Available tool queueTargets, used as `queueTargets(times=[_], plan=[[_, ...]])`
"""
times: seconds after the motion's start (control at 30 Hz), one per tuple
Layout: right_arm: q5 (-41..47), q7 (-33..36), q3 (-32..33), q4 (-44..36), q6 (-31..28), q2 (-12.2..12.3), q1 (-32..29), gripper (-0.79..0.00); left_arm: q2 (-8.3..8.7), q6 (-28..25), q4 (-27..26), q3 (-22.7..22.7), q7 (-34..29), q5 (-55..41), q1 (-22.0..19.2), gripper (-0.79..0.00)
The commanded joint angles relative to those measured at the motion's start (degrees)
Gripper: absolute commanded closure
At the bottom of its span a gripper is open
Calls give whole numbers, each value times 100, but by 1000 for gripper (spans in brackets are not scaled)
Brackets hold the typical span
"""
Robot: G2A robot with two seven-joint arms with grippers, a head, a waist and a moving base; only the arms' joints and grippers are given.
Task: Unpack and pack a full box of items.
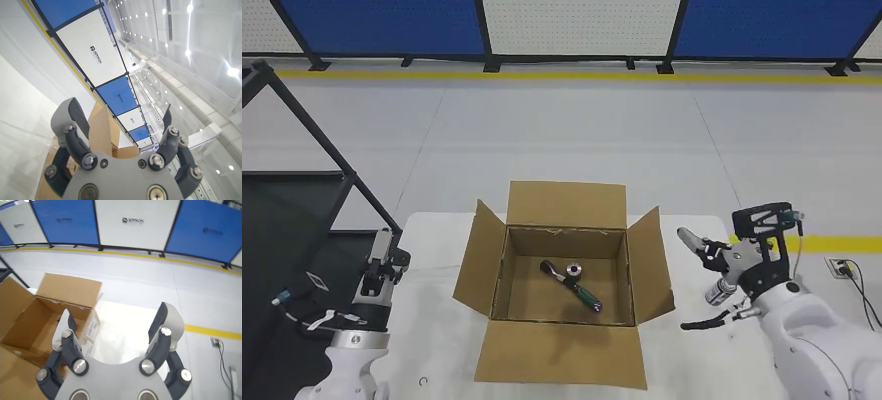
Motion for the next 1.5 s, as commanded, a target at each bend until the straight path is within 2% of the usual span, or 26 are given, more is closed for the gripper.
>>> queueTargets(times=[0.0,0.13,0.27,0.4,0.7,0.8,1.1,1.2,1.3,1.47], plan=[[-24,158,-337,-46,-175,-6,156,-773,1,-14,-7,-21,11,-14,33,-785],[-83,546,-1113,355,-441,-45,698,-776,-1,-40,-45,-112,81,-110,144,-785],[-15,864,-1834,984,-409,-130,1222,-767,-5,-85,-124,-165,98,-192,318,-785],[-149,992,-2461,1683,-180,-239,1656,-782,-9,-107,-164,-218,122,-274,464,-785],[234,1255,-3629,3074,280,-580,2469,-785,-8,-87,-202,-189,-54,-394,594,-785],[154,1439,-3785,3334,463,-654,2693,-785,-5,-89,-195,-155,-127,-368,592,-785],[154,1439,-3785,3334,463,-654,2693,-785,-5,-89,-195,-155,-127,-368,592,-785],[211,1193,-3692,3470,658,-665,2611,-785,-6,-92,-208,-146,-129,-384,599,-785],[405,1247,-3915,3951,625,-770,2789,-785,-3,-118,-247,-128,-162,-362,609,-785],[687,1239,-4494,5107,710,-1097,3481,-785,-1,-153,-280,-152,-170,-366,666,-785]])
